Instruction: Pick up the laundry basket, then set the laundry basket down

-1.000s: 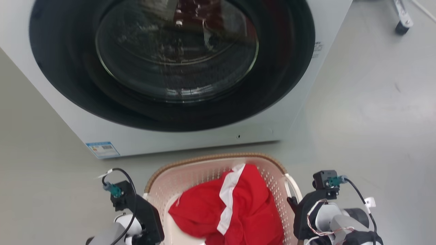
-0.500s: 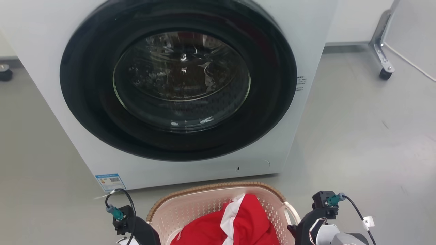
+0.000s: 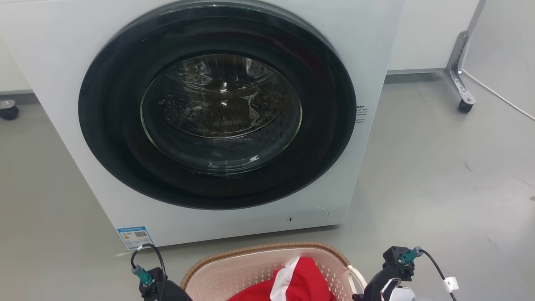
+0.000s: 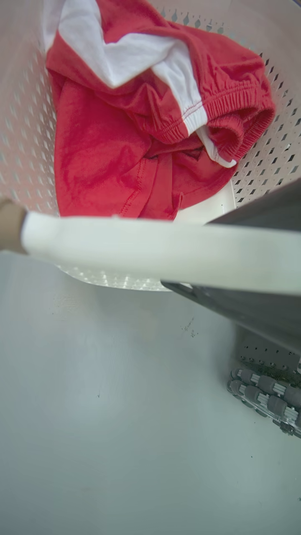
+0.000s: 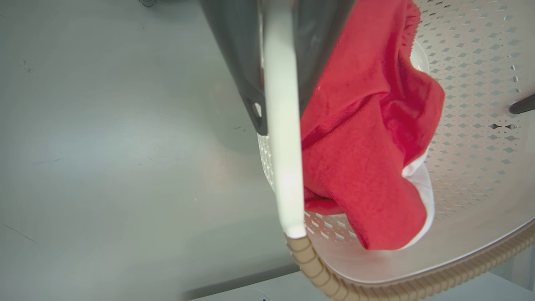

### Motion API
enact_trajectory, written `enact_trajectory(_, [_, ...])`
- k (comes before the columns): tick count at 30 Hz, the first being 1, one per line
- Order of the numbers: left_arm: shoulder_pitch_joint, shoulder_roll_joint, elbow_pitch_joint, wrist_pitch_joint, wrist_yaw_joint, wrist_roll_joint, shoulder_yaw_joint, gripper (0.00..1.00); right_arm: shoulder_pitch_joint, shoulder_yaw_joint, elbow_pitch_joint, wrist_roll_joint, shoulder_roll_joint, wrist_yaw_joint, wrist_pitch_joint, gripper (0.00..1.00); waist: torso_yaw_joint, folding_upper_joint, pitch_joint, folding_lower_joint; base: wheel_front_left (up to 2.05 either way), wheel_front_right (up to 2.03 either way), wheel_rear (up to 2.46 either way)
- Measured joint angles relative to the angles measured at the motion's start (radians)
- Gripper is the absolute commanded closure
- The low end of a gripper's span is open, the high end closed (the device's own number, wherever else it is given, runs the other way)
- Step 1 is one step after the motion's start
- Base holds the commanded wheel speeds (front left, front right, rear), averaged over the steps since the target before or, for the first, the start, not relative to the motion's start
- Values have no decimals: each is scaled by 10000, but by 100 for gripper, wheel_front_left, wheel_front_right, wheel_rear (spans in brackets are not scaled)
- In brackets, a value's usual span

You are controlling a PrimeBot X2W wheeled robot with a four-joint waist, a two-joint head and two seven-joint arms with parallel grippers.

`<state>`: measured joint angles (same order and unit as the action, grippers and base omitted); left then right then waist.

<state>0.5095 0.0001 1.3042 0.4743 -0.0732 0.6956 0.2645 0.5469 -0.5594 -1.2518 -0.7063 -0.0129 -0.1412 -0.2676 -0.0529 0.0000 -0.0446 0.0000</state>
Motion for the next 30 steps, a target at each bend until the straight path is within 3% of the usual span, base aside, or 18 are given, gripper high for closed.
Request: enact_trajectory(30, [-69,65,6,274,134,73,0,100,-47,-219,182,-652,-21,8,-481,100,-98,1,-94,1,0,0,0])
